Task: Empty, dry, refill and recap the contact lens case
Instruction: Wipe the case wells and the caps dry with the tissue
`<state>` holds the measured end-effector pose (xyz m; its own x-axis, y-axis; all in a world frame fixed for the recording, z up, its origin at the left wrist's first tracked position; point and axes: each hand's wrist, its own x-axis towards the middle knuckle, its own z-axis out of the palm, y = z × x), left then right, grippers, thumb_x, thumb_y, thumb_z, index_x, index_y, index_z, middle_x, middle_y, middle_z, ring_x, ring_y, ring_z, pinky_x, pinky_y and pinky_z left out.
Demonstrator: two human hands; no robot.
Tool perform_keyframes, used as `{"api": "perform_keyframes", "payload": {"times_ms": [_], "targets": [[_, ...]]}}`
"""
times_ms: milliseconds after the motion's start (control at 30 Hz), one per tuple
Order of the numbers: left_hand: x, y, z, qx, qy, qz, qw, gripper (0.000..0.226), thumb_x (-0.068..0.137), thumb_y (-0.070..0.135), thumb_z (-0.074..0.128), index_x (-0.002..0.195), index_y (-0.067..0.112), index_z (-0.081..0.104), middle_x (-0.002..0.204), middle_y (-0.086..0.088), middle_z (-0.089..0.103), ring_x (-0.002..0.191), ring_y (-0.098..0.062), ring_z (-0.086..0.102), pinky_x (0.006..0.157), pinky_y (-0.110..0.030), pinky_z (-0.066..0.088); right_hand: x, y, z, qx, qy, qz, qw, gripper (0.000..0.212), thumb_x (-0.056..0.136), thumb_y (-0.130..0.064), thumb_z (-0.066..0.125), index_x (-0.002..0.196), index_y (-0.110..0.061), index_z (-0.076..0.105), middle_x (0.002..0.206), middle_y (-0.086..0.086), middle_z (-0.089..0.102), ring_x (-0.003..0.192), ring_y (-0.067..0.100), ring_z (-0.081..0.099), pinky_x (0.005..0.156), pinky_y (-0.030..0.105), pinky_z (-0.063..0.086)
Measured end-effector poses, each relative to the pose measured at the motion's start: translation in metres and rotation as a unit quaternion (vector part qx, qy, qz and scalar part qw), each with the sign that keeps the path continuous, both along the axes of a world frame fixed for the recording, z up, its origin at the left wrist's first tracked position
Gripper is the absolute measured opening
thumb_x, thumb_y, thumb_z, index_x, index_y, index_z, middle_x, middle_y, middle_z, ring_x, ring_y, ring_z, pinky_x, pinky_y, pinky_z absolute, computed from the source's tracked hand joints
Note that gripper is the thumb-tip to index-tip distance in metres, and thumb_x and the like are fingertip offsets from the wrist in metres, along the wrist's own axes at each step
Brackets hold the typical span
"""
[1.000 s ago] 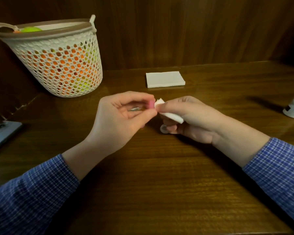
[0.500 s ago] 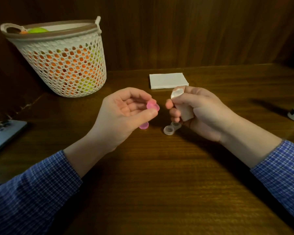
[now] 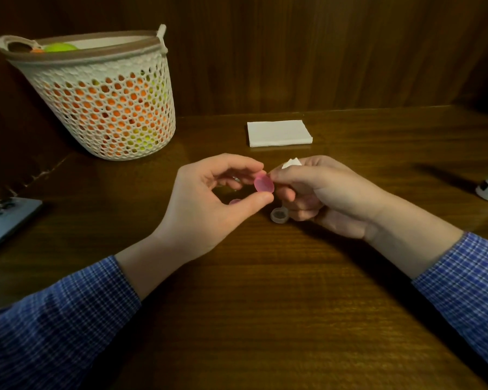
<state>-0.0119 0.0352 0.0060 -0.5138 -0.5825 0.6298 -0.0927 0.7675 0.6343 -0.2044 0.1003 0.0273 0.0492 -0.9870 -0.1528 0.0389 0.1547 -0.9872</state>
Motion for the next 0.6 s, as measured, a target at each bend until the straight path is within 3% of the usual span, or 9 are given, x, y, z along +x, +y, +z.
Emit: {"api": "perform_keyframes", "payload": {"times_ms": [133,267,367,467,600], "targets": [[0.0,0.003,0.001,-0.062,-0.006,0.037,0.997,0.044,0.08,0.019,0.086,0.12,0.008,0.07,0.107,0.005,0.075,0.1,-0.008,0.072,0.084,-0.024,0.059,0.0,0.001,-0.002,-0.033,0.064,-0.001,0.997,0.026,0.087,-0.029,0.078,0.089,-0.004,0.071,0.065,0.004,0.056,0.048,0.008,0.041,0.042,0.02,0.031],[0.0,0.006,0.0,-0.061,-0.018,0.044,0.997,0.045,0.08,0.016,0.086,0.122,0.01,0.07,0.107,0.004,0.075,0.099,-0.014,0.072,0.079,-0.025,0.061,0.004,0.002,-0.004,-0.059,0.129,-0.031,0.989,0.016,0.075,-0.035,0.084,0.079,-0.02,0.08,0.079,0.001,0.071,0.06,0.004,0.058,0.047,0.019,0.039],[-0.002,0.007,-0.001,-0.067,-0.028,0.046,0.996,0.046,0.079,0.014,0.088,0.122,0.012,0.07,0.106,0.004,0.075,0.098,-0.016,0.072,0.075,-0.024,0.061,0.005,0.002,-0.006,-0.091,0.17,-0.058,0.979,0.016,0.071,-0.035,0.084,0.077,-0.021,0.081,0.082,0.0,0.076,0.071,0.002,0.065,0.058,0.019,0.049],[-0.003,0.006,-0.002,-0.047,-0.038,0.052,0.997,0.051,0.079,0.016,0.088,0.126,0.015,0.068,0.108,0.004,0.074,0.1,-0.019,0.07,0.075,-0.023,0.06,0.006,0.001,-0.006,-0.095,0.188,-0.076,0.975,0.017,0.071,-0.037,0.083,0.08,-0.022,0.081,0.086,0.001,0.078,0.08,0.007,0.068,0.069,0.028,0.053],[-0.002,0.0,-0.002,-0.014,-0.066,0.085,0.994,0.055,0.081,0.02,0.085,0.131,0.019,0.064,0.107,0.006,0.067,0.091,-0.012,0.063,0.07,-0.012,0.051,-0.011,-0.007,-0.005,-0.12,0.209,-0.163,0.957,0.007,0.079,-0.029,0.085,0.079,-0.023,0.08,0.082,-0.012,0.077,0.083,-0.002,0.07,0.069,0.025,0.053]]}}
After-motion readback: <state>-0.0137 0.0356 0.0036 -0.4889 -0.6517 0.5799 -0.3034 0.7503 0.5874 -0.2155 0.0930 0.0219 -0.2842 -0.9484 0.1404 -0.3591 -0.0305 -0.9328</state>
